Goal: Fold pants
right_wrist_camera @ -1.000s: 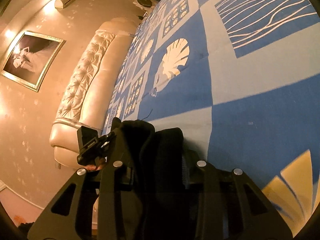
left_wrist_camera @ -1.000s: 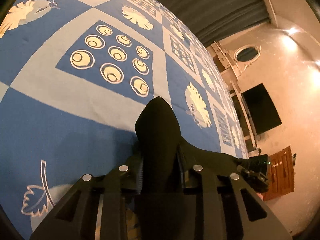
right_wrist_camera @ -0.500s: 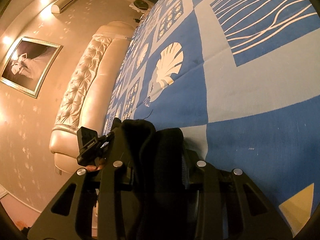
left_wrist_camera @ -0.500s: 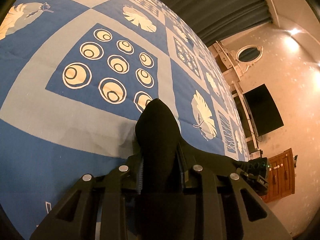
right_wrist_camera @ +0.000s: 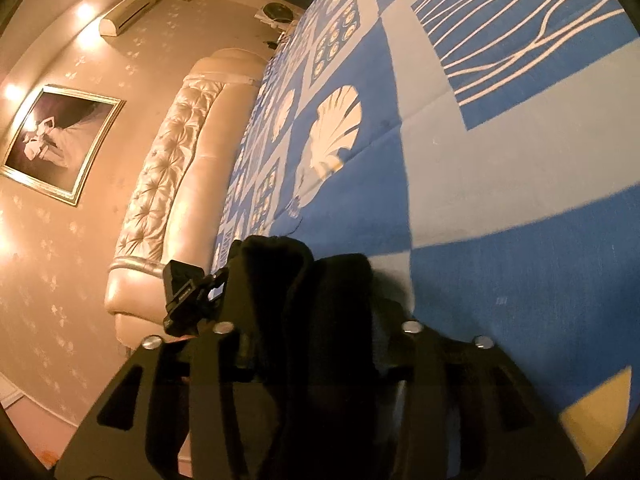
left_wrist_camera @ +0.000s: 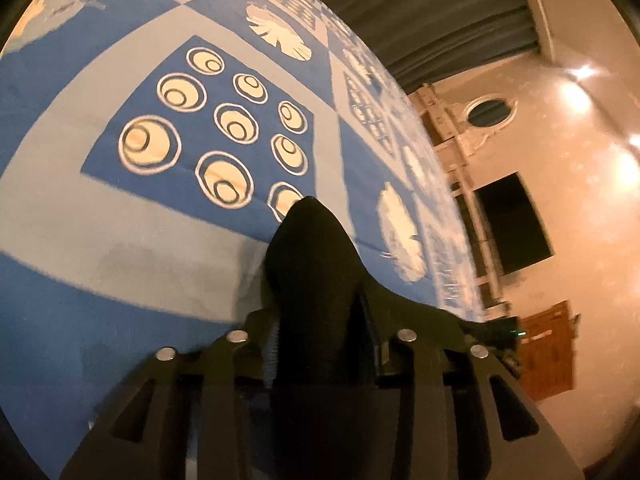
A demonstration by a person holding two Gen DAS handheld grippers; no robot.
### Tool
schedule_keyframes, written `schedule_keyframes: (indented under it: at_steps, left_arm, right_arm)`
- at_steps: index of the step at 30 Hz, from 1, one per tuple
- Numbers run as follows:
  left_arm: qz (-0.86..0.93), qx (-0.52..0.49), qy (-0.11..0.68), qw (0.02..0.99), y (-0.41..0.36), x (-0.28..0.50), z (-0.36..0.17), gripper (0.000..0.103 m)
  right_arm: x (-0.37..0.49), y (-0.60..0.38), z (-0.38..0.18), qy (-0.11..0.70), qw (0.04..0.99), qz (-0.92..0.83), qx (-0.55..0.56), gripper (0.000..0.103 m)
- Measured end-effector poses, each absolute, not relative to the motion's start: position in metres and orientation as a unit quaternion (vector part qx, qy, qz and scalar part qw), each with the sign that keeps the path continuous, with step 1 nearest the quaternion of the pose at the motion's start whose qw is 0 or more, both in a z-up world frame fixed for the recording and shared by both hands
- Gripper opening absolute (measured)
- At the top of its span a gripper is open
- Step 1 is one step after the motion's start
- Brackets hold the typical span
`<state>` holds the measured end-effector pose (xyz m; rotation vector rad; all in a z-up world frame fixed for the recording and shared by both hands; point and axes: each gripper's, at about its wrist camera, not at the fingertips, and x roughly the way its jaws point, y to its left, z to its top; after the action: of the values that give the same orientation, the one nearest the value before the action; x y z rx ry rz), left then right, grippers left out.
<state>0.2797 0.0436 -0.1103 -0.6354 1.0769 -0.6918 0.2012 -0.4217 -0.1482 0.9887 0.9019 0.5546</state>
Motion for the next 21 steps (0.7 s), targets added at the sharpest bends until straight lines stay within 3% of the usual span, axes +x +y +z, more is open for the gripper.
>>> schedule_keyframes:
  at_steps: [4,16,17,19,21]
  left_arm:
    - [-0.315,-0.294,0.497,0.753,0.061,0.252,-0.104,0.053]
    - [-0.325,-0.308,0.512,0.733,0.080,0.142,-0.106,0.063]
    - [-0.323,-0.302,0.511,0.737,0.077,0.139,-0.105,0.064]
    - [-0.323,-0.296,0.512,0.739,0.067,0.136,-0.106,0.065]
    - [-0.328,-0.304,0.513,0.733,0.059,0.136,-0.106,0.064]
  right_arm:
    - [0.177,-0.429,-0.146,0.411,0.738,0.253,0.471,0.063]
    - [0.108,-0.392,-0.144,0.434,0.732,0.276,0.446,0.070]
    - [0.107,-0.390,-0.144,0.432,0.735,0.272,0.446,0.069]
    - [0.106,-0.389,-0.146,0.435,0.734,0.258,0.453,0.048]
    - [0.104,-0.392,-0.150,0.432,0.732,0.254,0.461,0.038]
